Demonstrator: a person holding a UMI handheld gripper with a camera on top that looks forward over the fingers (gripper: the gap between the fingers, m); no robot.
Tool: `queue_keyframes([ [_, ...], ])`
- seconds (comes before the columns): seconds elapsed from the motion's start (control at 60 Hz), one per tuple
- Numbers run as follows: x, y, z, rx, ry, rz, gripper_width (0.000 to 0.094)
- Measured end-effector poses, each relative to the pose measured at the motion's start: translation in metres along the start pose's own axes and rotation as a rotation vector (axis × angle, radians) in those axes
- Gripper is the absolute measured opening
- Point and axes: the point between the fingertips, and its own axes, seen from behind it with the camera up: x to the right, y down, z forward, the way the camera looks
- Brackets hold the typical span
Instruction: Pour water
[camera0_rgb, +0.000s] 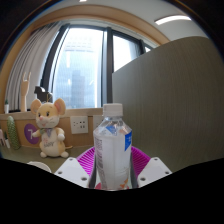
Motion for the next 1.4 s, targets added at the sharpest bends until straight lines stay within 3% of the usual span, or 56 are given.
queue_keyframes([
  [0.083, 0.000, 0.001, -0.002, -0.008, -0.015, 0.016, 0.0552],
  [0.167, -0.005, 0.018, -0.005, -0.077, -0.041, 0.026, 0.0694],
  [0.267, -0.005, 0.022, -0.021, -0.099, -0.064, 0.029, 0.0708],
  [0.5, -0.010, 0.061, -0.090, -0.242, -0.084, 0.018, 0.0723],
  [0.7, -0.059, 0.058, -0.179, -0.242, -0.140, -0.015, 0.0721],
  [1.033, -0.206, 0.042, -0.324, -0.236, -0.409, -0.034, 0.0722],
  [1.4, -0.280, 0.005, -0.416, -0.175, -0.520, -0.091, 0.0722],
])
